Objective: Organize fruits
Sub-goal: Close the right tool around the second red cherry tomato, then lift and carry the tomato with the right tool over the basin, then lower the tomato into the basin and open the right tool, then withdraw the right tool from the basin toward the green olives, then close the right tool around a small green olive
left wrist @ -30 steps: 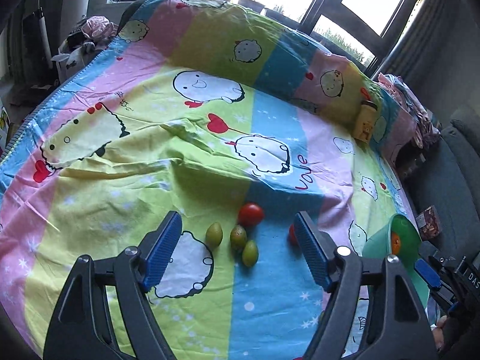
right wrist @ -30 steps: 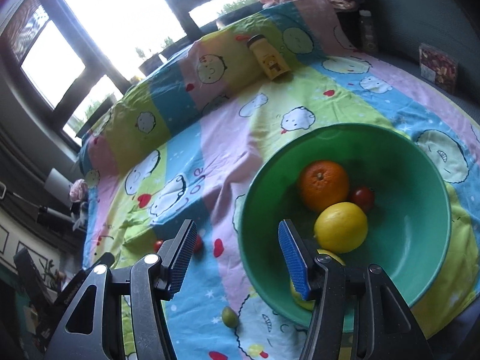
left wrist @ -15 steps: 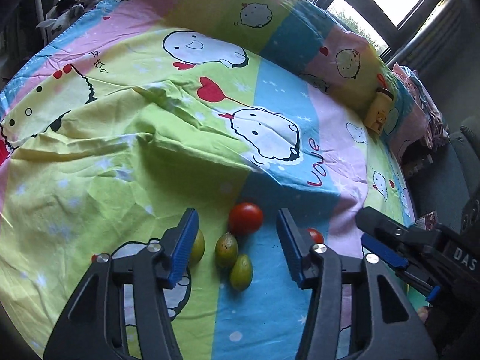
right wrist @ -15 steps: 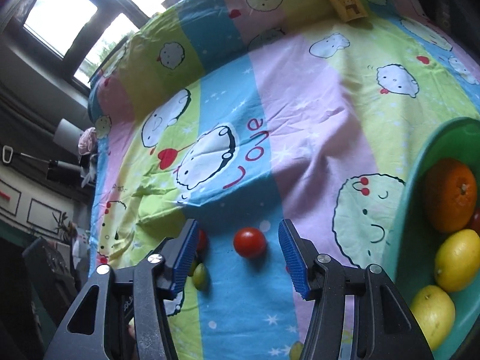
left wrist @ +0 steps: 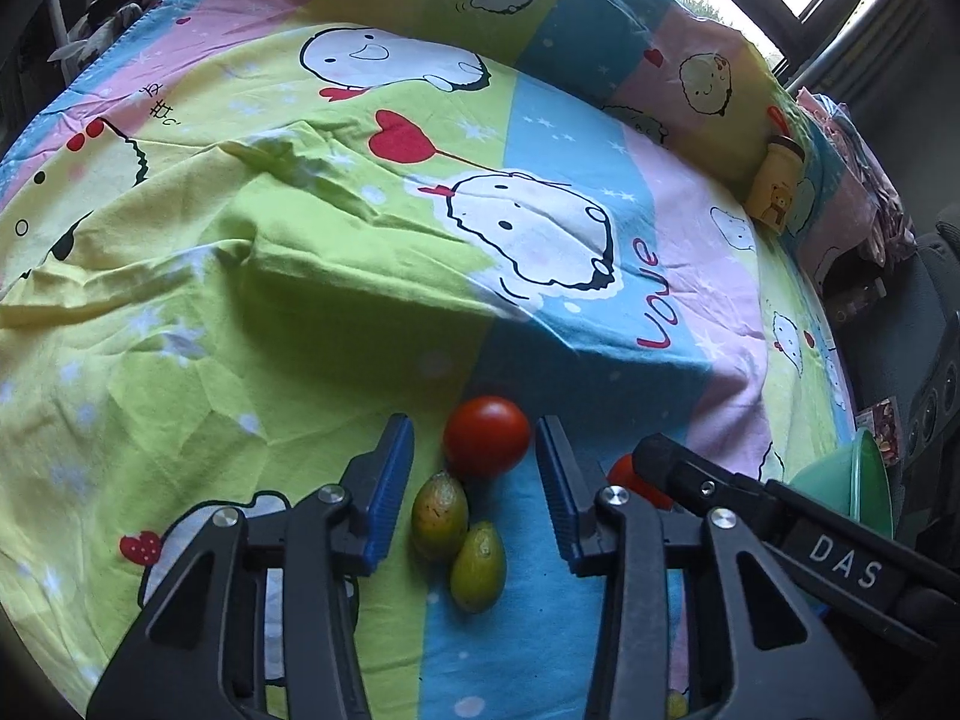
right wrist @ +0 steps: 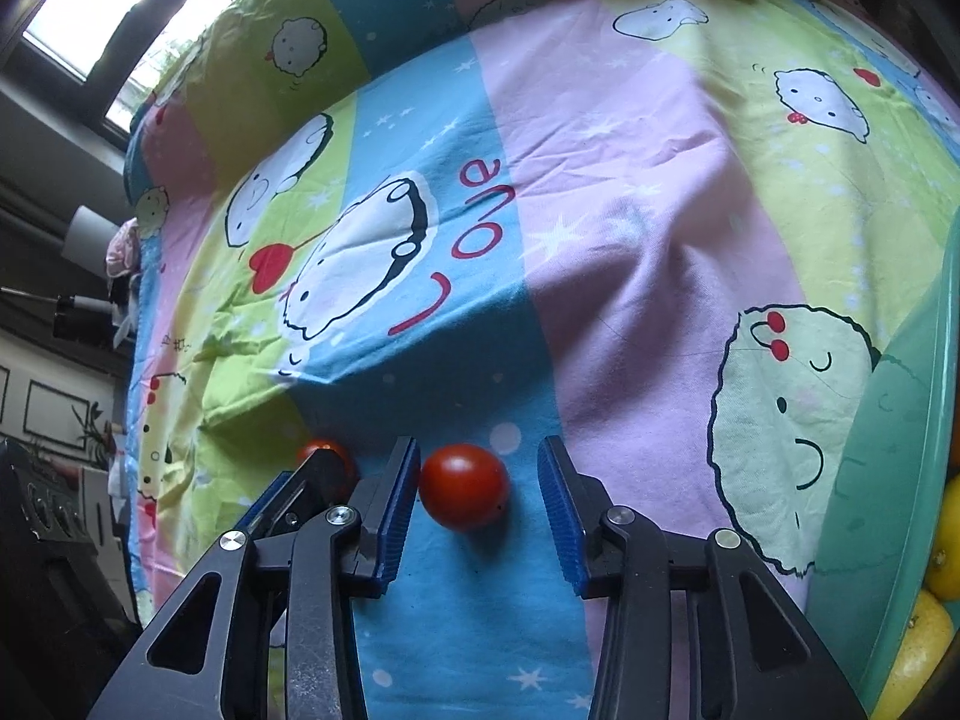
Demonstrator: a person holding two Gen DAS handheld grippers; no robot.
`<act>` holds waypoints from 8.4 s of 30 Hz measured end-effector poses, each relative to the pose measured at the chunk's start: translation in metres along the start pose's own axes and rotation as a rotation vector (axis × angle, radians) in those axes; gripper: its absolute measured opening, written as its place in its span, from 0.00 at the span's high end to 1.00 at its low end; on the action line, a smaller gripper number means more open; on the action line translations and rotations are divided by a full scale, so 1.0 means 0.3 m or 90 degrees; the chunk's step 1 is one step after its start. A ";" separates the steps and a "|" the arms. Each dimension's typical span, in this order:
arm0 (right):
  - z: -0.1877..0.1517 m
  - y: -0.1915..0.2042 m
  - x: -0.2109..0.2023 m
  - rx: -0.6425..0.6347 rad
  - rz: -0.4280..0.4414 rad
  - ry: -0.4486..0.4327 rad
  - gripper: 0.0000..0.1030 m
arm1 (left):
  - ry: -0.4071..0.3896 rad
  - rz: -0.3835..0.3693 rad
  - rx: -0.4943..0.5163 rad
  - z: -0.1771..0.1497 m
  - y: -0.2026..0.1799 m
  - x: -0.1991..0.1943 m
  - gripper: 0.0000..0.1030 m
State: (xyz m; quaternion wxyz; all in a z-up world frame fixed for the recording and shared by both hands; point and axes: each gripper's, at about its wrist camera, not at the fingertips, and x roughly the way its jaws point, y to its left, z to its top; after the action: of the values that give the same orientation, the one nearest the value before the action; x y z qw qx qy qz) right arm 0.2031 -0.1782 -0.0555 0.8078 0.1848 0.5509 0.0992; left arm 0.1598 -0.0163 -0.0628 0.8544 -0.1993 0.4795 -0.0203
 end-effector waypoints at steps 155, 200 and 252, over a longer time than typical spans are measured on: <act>-0.208 -0.501 -0.548 0.235 -0.100 -0.259 0.66 | 0.044 -0.315 0.327 -0.337 -0.649 -0.146 0.71; -0.195 -0.266 -0.550 0.109 -0.066 -0.273 0.33 | -0.128 0.022 0.121 -0.137 -0.137 -0.344 0.22; -0.173 0.160 0.027 -0.105 0.013 0.002 0.79 | -0.013 -0.011 -0.044 -0.081 0.164 -0.206 0.65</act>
State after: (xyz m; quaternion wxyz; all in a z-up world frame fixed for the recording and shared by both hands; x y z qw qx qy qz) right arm 0.1601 -0.1217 -0.0596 0.8184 0.1227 0.5402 0.1529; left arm 0.0986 0.0351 -0.0416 0.8514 -0.2329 0.4698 -0.0088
